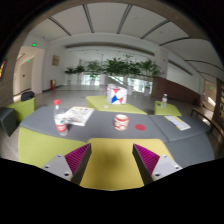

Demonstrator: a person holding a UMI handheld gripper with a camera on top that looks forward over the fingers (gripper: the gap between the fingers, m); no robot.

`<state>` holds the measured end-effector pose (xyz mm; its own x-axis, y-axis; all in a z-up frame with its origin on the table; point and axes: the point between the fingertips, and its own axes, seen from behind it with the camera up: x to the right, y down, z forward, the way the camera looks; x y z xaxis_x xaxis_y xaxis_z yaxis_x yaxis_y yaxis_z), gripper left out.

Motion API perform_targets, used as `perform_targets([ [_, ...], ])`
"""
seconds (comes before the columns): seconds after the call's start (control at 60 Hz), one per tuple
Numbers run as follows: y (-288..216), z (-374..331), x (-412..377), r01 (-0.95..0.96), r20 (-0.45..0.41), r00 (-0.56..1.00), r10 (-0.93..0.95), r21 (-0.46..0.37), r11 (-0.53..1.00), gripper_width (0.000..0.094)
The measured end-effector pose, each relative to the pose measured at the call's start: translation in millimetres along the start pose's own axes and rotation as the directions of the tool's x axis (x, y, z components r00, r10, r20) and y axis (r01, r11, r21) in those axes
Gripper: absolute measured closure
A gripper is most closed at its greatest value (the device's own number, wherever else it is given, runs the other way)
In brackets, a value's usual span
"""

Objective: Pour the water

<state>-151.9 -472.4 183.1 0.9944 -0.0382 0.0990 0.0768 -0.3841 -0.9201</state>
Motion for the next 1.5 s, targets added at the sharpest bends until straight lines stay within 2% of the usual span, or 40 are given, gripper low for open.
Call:
perform_targets([
  [0.25, -16, 60, -188, 0.011, 0.176, 0.984, -0.018, 0.041, 0.999, 0.0078],
  [0.35, -27, 102, -244, 0.017, 0.198, 0.980, -0.030, 0.068, 0.998, 0.0079],
  [0.517, -37, 182, -295, 0.004, 0.184, 0.983, -0.019, 0.084, 0.996, 0.0084],
  [0.733, -38, 272, -311, -0.024, 0.135, 0.991, 0.015, 0.066, 0.998, 0.0158],
  [0.817, -37, 286, -321, -0.012, 0.126, 0.992, 0.003, 0.072, 0.997, 0.0236],
  [0.867, -35, 294, -322, 0.001, 0.118, 0.993, -0.010, 0.073, 0.997, 0.0357],
  [0.9, -37, 298, -322, 0.001, 0.119, 0.993, -0.011, 0.081, 0.997, 0.0403],
  [0.967, -39, 299, -323, -0.010, 0.125, 0.992, -0.001, 0.093, 0.996, 0.0443],
  [1.067, -39, 300, -320, -0.026, 0.126, 0.992, 0.014, 0.095, 0.995, 0.0569],
  [1.183, -39, 299, -319, -0.034, 0.139, 0.990, 0.021, 0.093, 0.995, 0.0600],
  [1.333, -70, 287, -312, -0.130, 0.203, 0.973, 0.105, 0.111, 0.985, 0.0600],
  [1.417, -111, 279, -300, -0.246, 0.287, 0.937, 0.199, 0.137, 0.960, 0.0600],
  [1.5, -158, 266, -285, -0.411, 0.407, 0.853, 0.327, 0.137, 0.901, 0.0601],
])
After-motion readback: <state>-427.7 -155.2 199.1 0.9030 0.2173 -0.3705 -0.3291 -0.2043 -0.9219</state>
